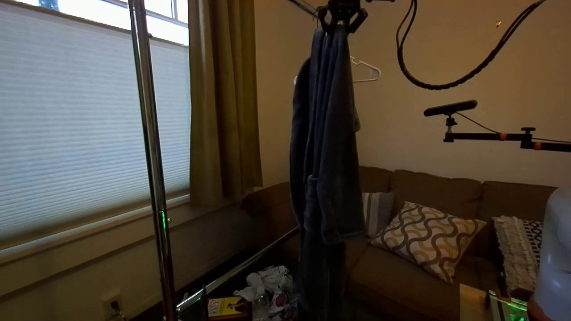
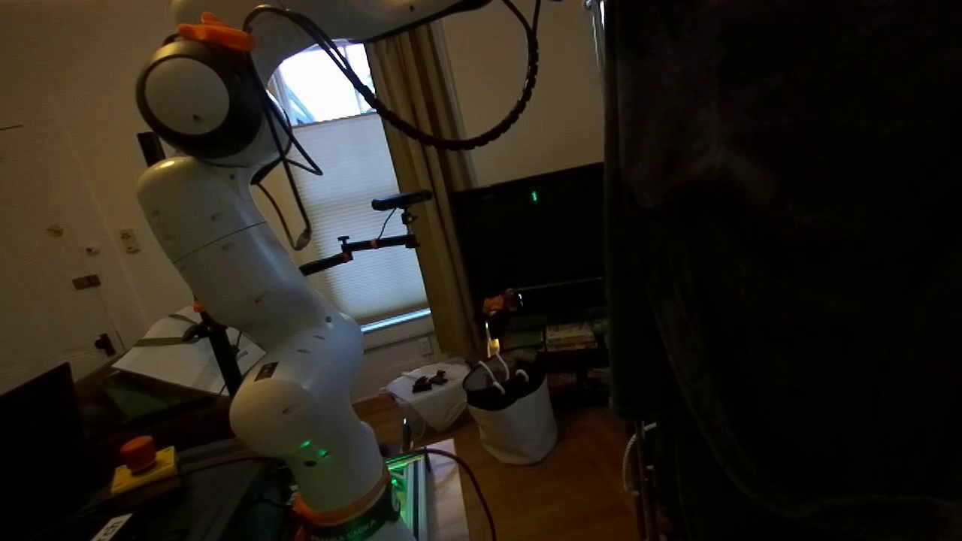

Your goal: Remove the hanged bath robe from the top rail of the clothes hanging rack and hang it on the bottom rail of the rack

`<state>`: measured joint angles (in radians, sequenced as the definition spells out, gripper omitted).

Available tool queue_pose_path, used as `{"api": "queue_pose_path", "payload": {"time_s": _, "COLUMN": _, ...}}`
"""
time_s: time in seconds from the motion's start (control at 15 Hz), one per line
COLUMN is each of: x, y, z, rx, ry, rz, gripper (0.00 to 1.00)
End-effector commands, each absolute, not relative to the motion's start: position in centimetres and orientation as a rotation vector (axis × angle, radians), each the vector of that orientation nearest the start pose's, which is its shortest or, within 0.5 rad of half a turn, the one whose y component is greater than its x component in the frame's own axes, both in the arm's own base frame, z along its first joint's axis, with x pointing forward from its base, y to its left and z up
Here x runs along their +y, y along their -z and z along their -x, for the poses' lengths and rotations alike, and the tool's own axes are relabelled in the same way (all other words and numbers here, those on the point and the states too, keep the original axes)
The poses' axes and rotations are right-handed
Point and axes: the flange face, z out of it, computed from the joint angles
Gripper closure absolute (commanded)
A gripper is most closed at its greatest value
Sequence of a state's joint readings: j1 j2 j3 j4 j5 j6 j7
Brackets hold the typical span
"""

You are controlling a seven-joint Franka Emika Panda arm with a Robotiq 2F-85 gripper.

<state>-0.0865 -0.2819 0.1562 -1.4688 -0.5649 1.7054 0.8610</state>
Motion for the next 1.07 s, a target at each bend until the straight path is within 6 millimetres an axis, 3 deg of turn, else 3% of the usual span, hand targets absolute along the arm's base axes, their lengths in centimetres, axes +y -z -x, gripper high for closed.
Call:
{"api": "queue_pose_path", "payload": {"time_s": 0.0, "x": -0.7, "y": -84.6, "z": -43.9, "rx": 1.391, "ry": 1.167, "rz": 2.897, "gripper": 0.99}}
{"api": "queue_pose_path", "payload": {"time_s": 0.33, "x": -0.6, "y": -86.1, "z": -43.0, "rx": 1.410, "ry": 1.269, "rz": 2.803, "gripper": 0.99}}
{"api": "queue_pose_path", "payload": {"time_s": 0.67, "x": 1.5, "y": -88.6, "z": -42.2, "rx": 1.318, "ry": 1.634, "rz": 2.584, "gripper": 0.98}}
{"api": "queue_pose_path", "payload": {"time_s": 1.0, "x": 4.1, "y": -89.5, "z": -41.7, "rx": 1.280, "ry": 1.870, "rz": 2.482, "gripper": 0.97}}
